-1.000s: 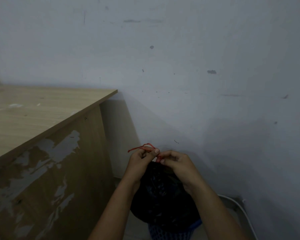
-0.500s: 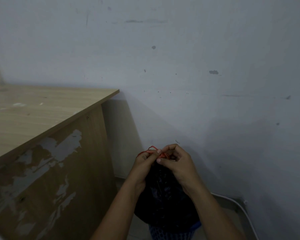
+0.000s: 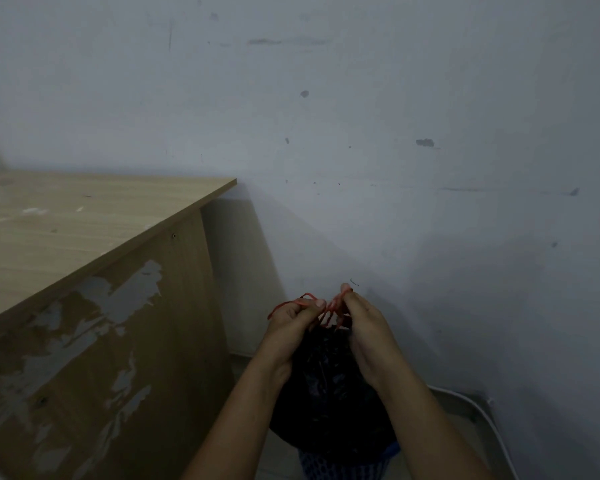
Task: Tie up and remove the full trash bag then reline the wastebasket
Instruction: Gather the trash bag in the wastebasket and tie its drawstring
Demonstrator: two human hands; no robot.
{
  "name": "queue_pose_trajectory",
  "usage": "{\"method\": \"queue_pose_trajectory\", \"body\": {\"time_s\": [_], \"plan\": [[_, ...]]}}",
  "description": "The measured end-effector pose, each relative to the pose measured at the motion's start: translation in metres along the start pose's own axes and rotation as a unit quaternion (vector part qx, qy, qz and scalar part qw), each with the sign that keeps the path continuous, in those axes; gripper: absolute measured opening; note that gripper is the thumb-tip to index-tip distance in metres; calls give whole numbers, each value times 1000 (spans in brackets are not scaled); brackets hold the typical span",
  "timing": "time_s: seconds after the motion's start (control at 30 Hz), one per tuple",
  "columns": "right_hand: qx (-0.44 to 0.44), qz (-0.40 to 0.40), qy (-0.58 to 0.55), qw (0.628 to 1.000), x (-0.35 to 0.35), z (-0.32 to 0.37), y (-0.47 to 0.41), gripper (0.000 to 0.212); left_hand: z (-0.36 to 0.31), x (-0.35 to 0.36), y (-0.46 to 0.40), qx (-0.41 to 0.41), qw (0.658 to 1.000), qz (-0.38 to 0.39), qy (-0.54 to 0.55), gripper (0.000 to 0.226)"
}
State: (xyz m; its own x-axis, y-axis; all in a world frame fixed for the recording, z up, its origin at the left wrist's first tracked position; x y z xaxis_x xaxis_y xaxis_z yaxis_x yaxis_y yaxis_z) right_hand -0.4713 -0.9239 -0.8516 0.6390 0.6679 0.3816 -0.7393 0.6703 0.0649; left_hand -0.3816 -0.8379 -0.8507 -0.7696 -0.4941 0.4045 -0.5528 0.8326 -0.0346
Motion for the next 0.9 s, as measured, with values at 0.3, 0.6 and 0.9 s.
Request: {"method": "queue_pose_trajectory", "body": {"time_s": [0.3,0.6,0.9], "plan": [[19,-78,-125,989,-41,12,-13,48,4,-41,-6,1,993,-104,-49,18],[77,-69,-245,964,-69,-1,-20,30,3,-47,-5,11,989,-139,-54,30],[123,-186,62,973,-76,-19,-9,53,12,-40,-5,8,989,-127,-79,24]]}}
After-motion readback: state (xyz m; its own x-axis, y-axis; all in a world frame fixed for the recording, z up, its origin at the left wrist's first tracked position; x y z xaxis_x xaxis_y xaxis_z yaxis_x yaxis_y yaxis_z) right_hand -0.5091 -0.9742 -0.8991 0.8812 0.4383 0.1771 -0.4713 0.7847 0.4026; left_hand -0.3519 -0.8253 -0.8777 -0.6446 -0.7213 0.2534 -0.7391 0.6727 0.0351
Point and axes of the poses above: each hand's wrist, its own y-axis away from the middle knuckle, its own x-axis out of the palm, z = x × y, the point moved 5 cm from there along -y, towards the middle knuckle, and after that the axes turned 4 degrees about z, right-handed, at the moved point
